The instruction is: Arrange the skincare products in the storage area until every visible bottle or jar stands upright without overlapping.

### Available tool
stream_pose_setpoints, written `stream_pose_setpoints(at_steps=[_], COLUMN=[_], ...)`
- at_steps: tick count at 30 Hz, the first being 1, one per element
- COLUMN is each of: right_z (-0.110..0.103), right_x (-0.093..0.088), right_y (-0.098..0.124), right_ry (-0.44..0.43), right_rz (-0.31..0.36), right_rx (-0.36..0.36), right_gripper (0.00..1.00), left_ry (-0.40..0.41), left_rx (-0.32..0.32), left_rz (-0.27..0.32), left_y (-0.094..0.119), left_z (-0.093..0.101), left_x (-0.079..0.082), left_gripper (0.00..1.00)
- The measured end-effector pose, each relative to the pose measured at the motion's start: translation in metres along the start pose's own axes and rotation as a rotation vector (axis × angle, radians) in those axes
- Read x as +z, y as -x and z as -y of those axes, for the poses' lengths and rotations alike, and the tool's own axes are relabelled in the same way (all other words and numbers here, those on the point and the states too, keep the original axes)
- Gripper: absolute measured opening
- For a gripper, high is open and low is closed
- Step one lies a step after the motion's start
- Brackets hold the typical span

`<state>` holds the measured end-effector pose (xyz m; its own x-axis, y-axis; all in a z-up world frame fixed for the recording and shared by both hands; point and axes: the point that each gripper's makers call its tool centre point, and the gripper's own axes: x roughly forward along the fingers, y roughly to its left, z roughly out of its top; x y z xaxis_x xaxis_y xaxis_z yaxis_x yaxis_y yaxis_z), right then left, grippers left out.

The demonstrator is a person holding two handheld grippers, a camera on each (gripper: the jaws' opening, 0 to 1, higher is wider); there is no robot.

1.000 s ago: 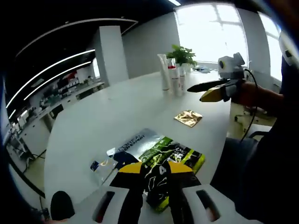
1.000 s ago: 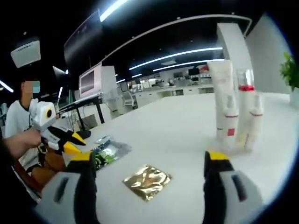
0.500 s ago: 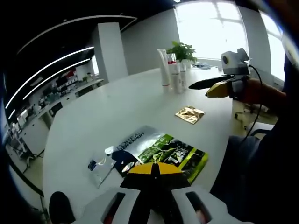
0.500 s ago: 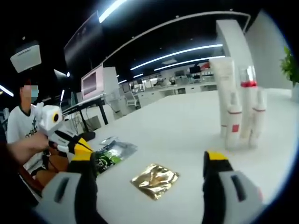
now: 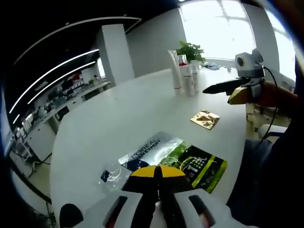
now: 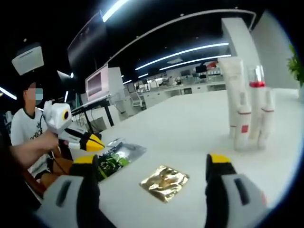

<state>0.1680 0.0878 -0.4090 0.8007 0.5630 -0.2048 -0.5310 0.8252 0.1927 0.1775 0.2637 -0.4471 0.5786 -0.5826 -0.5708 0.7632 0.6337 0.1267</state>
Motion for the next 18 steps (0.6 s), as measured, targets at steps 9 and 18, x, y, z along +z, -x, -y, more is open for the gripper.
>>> stream_pose_setpoints(at_steps=[9, 18], right_z=[-0.022, -0.061], right_x=[0.001, -0.019], right_y=[0.000, -0.009], right_ry=[-0.116, -0.328], right_rz=[0.001, -0.087], right_rx=[0.101, 0.267], right_gripper=[0.86, 0.83], left_ry=[0.007, -0.028], left_rx=[-0.013, -0.001], left_rz=[-0.070, -0.066], left_y=[-0.012, -0.012], left_z=[0.001, 0.001], left_x=[-0.022, -0.026], left_gripper=[0.00, 0.00])
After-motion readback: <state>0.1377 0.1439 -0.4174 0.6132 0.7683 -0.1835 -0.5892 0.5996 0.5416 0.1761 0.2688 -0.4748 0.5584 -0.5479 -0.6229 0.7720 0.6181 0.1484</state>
